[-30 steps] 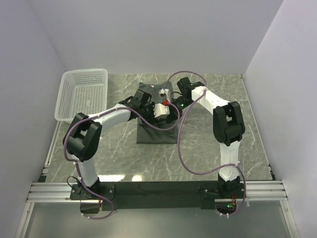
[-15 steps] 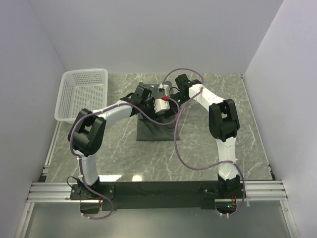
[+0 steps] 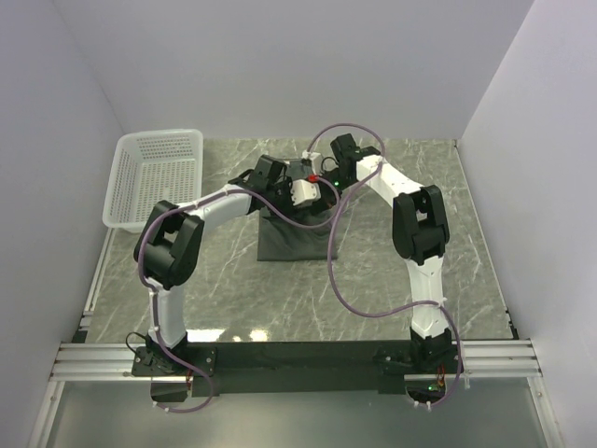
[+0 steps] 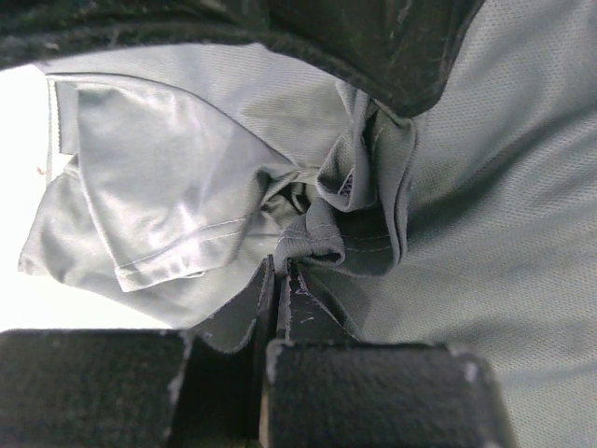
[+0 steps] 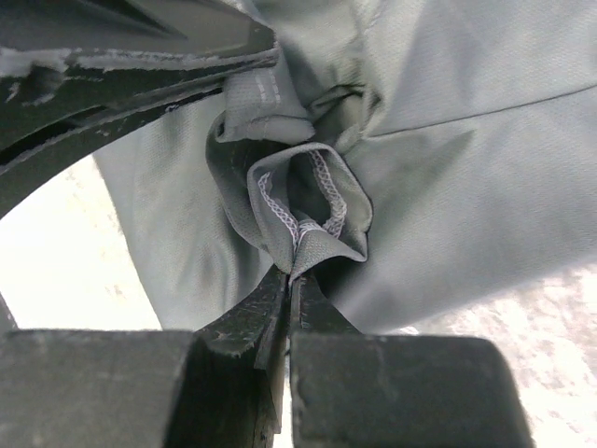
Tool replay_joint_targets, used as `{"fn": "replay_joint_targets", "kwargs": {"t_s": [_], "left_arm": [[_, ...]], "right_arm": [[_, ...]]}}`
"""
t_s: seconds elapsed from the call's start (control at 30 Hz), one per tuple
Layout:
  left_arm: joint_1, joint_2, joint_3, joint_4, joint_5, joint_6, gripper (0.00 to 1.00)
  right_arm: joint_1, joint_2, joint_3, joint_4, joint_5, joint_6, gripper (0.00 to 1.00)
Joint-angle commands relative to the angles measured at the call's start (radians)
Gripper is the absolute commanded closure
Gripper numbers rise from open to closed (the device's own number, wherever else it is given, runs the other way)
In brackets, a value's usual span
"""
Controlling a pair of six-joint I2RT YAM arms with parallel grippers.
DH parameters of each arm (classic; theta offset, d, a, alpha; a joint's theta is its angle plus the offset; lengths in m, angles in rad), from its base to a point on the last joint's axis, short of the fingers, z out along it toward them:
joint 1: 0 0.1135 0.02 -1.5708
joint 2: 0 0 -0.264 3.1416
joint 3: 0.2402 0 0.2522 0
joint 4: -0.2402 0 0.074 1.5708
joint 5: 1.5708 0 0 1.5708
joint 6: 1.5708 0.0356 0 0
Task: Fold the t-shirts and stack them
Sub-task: Fold the tshirt
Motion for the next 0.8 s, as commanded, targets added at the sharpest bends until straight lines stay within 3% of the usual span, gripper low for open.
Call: {"fn": "replay_joint_targets", "kwargs": {"t_s": [0.0,0.17,0.23,0.33,0.37,0.4,0.47,0.5,0.57,0.77], "left_arm": [[0.008,0.014,0.044,0.036,-0.002,0.012,0.99],[0.008,0.028,0.046,0.046,-0.028,0.012,0.99],[0.008,0.036,0.056,0.060,-0.047,0.000,0.86],[0.006,0.034,0.072,0.089,-0.080,-0.023,0.76],[0.006,0.030,0.078,0.094,-0.087,-0.029,0.68],[0.008,0.013,0.081,0.100,-0.091,-0.044,0.58],[0.003,-0.015,0.075,0.131,-0.122,-0.054,0.56],[0.003,-0.045,0.064,0.140,-0.142,-0.063,0.49],[0.002,-0.084,0.044,0.175,-0.185,-0.066,0.19],[0.003,-0.260,-0.066,0.169,-0.209,-0.150,0.22]], "right_arm": [[-0.011,0.021,0.062,0.028,0.024,0.032,1.00],[-0.011,0.024,0.063,0.071,0.075,0.099,0.99],[-0.011,0.026,0.069,0.083,0.081,0.118,0.92],[-0.012,0.007,0.051,0.118,0.119,0.167,0.81],[-0.011,0.000,0.042,0.132,0.145,0.192,0.76],[-0.012,-0.009,0.033,0.144,0.156,0.202,0.55],[-0.017,-0.034,0.011,0.163,0.167,0.216,0.48],[-0.020,-0.043,0.003,0.181,0.188,0.224,0.45],[-0.024,-0.069,-0.010,0.192,0.210,0.241,0.45],[-0.047,-0.186,-0.090,0.259,0.240,0.244,0.50]]}}
